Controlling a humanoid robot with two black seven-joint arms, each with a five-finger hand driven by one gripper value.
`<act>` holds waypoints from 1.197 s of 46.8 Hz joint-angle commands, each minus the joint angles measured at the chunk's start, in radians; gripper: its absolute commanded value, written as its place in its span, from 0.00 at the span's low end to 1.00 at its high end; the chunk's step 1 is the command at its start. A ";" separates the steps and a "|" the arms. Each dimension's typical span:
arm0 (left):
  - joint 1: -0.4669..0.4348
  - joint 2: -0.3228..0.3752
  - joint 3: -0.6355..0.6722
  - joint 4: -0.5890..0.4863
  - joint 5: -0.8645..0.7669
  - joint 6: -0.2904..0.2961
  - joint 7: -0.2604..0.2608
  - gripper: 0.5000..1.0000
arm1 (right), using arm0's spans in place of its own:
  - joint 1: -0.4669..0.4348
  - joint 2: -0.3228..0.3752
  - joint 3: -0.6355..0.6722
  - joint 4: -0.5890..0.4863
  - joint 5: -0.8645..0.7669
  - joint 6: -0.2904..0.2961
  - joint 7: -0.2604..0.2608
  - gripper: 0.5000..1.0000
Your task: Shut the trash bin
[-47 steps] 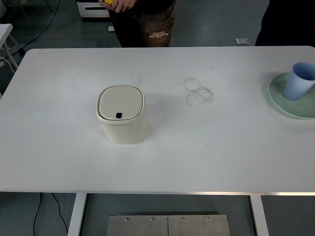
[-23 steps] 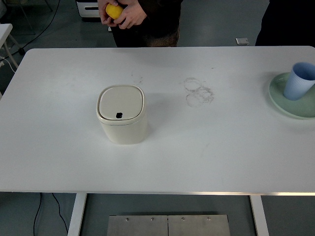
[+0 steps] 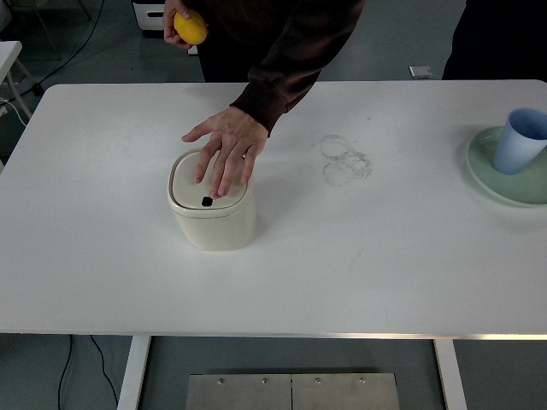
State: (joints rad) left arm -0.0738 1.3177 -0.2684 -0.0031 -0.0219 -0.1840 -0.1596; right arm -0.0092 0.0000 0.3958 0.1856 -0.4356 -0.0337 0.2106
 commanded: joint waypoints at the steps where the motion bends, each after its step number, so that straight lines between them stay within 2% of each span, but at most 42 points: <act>1: -0.035 -0.002 0.000 0.000 0.039 0.000 0.000 1.00 | 0.000 0.000 0.000 0.000 0.000 0.000 0.000 0.98; 21: -0.195 -0.069 0.006 0.000 0.209 0.009 -0.001 1.00 | 0.000 0.000 0.000 0.000 0.000 0.000 0.000 0.98; 30: -0.294 -0.091 0.064 0.000 0.276 0.009 -0.003 1.00 | 0.000 0.000 0.000 0.000 0.000 0.000 0.000 0.98; 38: -0.373 -0.120 0.185 0.002 0.315 0.023 -0.058 1.00 | -0.002 0.000 0.000 0.000 0.000 0.000 0.001 0.98; 43: -0.400 -0.123 0.247 0.000 0.318 0.069 -0.070 1.00 | 0.000 0.000 0.000 0.000 0.000 0.000 0.000 0.98; 51: -0.432 -0.133 0.270 0.002 0.330 0.080 -0.075 1.00 | 0.000 0.000 0.000 0.000 0.000 0.000 0.000 0.98; 56: -0.434 -0.137 0.294 0.002 0.375 0.101 -0.113 1.00 | 0.000 0.000 0.000 0.000 0.000 0.000 0.000 0.98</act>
State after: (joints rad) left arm -0.5067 1.1828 0.0130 -0.0010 0.3298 -0.0973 -0.2529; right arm -0.0094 0.0000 0.3958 0.1856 -0.4356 -0.0337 0.2107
